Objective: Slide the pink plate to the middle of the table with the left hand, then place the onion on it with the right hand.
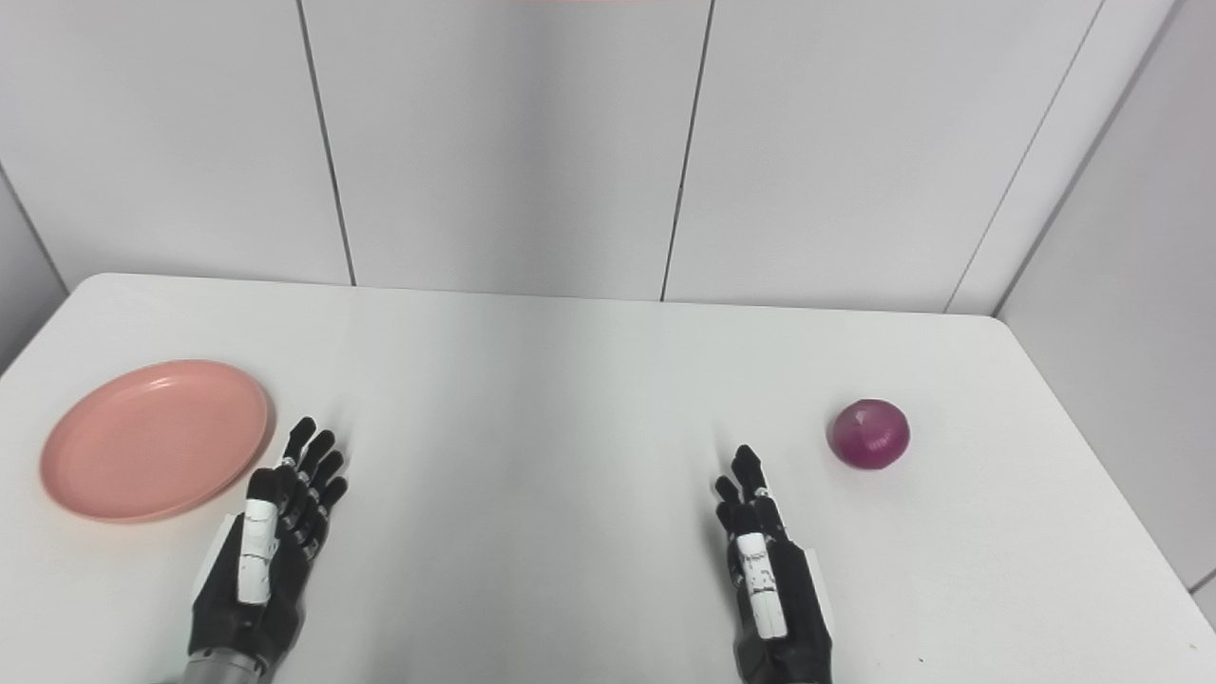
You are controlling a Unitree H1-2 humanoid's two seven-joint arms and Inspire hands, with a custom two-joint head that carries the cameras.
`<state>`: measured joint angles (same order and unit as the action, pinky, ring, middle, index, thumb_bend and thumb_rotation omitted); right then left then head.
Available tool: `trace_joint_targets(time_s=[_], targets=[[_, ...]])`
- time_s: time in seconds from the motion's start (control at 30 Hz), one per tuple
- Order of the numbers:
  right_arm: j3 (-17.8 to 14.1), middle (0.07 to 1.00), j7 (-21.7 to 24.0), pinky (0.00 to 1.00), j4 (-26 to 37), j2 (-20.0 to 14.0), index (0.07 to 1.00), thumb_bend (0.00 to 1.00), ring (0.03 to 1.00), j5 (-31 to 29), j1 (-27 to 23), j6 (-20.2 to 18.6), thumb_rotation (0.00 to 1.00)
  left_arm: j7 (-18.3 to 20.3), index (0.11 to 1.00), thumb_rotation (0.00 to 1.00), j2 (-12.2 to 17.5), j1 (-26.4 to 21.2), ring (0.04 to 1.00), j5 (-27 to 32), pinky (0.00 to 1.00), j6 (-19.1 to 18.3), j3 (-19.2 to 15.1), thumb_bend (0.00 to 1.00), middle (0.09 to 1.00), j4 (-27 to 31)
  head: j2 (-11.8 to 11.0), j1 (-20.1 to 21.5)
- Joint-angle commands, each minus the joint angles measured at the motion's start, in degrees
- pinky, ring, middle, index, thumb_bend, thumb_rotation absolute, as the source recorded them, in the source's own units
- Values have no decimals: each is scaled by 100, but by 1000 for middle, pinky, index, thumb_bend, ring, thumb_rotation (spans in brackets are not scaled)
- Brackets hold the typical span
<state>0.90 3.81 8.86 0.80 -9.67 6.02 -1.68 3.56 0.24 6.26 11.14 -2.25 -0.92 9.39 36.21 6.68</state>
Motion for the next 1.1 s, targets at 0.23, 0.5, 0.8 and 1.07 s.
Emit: trace_joint_targets(time_s=[0.23,0.5,0.8,1.07], targets=[[55,999,52,1000,-176,17,987,812,979,-38,246,-270,810,41,1000,956,9,585,1000,11,1000,-28,4,818,1000,64,6,-18],[59,996,51,993,-201,15,982,815,974,-18,236,-243,811,55,1000,959,23,579,1000,20,1000,-33,5,812,1000,64,2,-3],[68,998,29,990,-141,32,982,824,973,-16,238,-285,810,62,1000,954,23,589,1000,50,1000,-54,0,806,1000,81,10,-4],[65,995,33,990,-154,32,982,824,970,-24,228,-270,809,61,1000,955,27,580,1000,18,1000,-19,5,811,1000,54,5,-4]])
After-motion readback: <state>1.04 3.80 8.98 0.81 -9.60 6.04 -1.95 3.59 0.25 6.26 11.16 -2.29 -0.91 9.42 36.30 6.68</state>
